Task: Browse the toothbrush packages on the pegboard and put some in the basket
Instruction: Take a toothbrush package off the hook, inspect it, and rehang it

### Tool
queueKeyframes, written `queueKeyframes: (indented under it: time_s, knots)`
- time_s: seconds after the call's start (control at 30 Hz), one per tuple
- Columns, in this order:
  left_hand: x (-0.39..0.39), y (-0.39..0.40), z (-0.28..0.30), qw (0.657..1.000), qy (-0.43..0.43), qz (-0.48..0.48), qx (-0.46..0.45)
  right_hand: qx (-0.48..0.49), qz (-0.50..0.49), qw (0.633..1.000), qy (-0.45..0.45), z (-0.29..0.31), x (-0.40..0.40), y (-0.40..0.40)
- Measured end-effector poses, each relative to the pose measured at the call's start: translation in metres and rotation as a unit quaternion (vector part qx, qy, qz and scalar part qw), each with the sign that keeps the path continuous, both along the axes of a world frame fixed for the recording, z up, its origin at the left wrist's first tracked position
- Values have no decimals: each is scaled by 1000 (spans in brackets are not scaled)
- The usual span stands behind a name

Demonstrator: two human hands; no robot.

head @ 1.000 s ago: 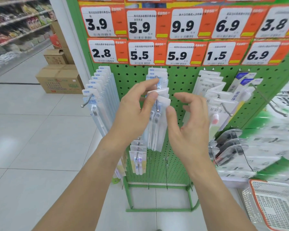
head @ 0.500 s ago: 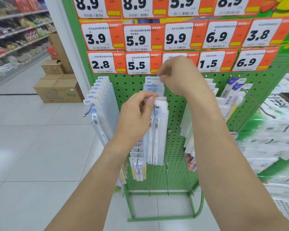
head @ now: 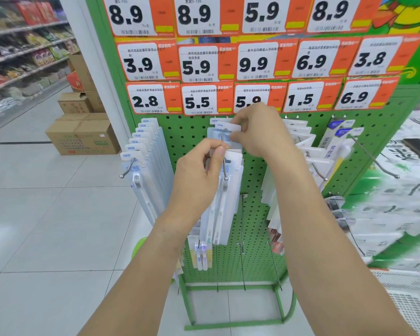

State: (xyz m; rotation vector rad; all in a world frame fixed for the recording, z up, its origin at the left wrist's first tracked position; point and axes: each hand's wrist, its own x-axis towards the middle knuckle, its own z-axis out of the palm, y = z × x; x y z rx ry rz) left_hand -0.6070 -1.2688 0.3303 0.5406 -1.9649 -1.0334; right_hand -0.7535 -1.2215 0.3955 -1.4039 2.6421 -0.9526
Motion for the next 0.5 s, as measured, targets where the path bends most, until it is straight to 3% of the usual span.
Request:
queueKeyframes:
  time_s: [0.23, 0.37, 0.5]
  knots:
    - [0, 1, -1, 1000, -1, 7, -17, -63, -17, 997, 42, -4, 8, 21]
    - [0, 2, -1, 999, 2, 22, -26, -201, -28, 978, 58, -11, 22, 38]
    - [0, 1, -1, 999, 1, 39, -36, -363, -40, 929, 59, -19, 35, 54]
